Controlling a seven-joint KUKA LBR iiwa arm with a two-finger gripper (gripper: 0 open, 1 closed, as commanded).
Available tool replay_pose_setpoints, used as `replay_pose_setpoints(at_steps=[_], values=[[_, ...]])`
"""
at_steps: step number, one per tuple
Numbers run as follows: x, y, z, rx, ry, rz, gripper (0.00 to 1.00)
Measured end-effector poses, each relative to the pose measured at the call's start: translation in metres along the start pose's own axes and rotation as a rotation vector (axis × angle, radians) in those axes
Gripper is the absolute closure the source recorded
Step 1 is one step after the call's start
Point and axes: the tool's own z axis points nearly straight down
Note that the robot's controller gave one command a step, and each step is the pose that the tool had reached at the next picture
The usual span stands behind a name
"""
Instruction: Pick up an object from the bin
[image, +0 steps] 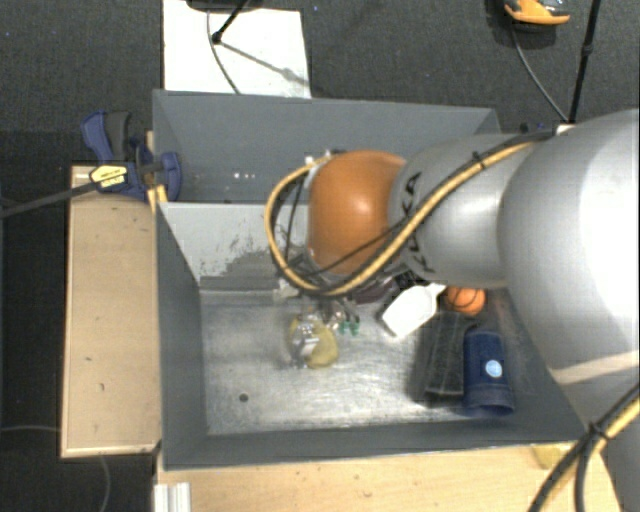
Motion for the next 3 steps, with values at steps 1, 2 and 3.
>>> replay_pose_setpoints(at_steps=[1, 2, 3], values=[[-0.004, -0.031, -0.002, -0.001, -0.007, 0.012, 0.0], [0.006, -0.036, 0.013, -0.01, -0.003, 0.033, 1.0], [0.006, -0.036, 0.013, -0.01, -0.003, 0.034, 1.0]])
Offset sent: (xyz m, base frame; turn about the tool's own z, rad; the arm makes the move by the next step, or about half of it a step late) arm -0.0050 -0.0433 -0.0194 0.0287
